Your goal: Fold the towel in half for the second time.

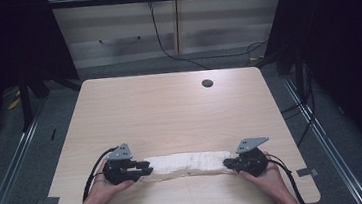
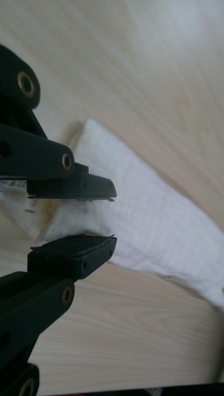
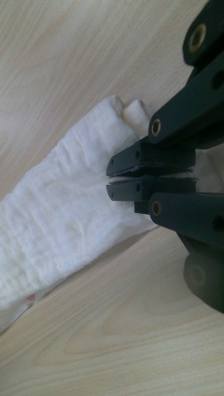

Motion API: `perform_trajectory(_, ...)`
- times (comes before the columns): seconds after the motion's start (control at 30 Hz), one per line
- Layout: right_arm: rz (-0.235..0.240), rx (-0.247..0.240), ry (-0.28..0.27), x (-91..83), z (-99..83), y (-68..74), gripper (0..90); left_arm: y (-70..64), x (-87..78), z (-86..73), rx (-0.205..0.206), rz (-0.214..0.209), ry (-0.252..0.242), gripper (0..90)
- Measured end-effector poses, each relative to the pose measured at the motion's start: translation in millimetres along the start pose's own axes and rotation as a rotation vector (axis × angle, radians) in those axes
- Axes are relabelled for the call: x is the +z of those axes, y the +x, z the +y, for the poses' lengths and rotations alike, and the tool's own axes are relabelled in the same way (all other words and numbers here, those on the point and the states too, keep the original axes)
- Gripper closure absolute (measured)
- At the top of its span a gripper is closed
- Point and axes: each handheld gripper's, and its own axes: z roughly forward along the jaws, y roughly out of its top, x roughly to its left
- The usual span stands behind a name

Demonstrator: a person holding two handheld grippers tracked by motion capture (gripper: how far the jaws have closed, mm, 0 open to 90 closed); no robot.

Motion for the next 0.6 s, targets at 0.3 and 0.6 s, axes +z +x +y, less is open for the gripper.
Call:
perform_trajectory(0.3, -0.016, 0.017, 0.001, -2.3, -1.4, -2.9, 82.2, 1.3, 7.7, -7.1, 0.01, 0.066, 0.015, 66.9)
perform_trajectory(0.6, -0.018, 0.06, -0.071, -7.6, 0.1, -3.9, 65.2, 1.2, 1.4, -5.4, -0.018, 0.088, -0.034, 62.0)
